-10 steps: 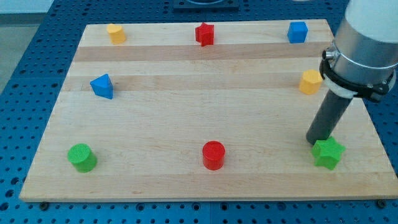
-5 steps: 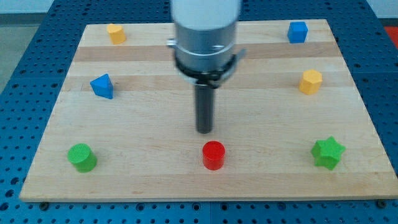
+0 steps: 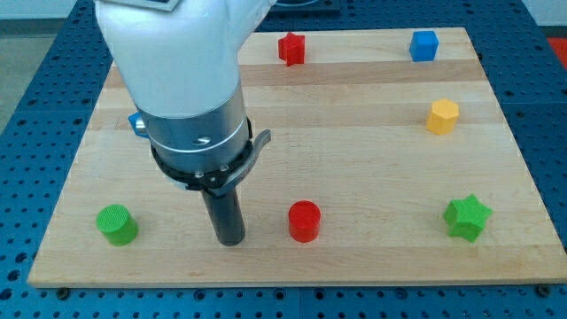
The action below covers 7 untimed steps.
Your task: Push the red circle close to the green star
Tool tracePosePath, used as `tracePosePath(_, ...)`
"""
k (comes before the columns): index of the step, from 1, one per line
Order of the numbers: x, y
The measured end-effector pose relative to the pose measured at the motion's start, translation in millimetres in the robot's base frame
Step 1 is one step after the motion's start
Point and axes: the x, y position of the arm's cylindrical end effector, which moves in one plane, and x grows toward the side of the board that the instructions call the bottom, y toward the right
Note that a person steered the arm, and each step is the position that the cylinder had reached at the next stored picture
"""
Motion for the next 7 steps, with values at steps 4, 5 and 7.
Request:
tracePosePath(4, 2, 76)
tracePosePath(5, 12, 80)
tracePosePath(7, 2, 122)
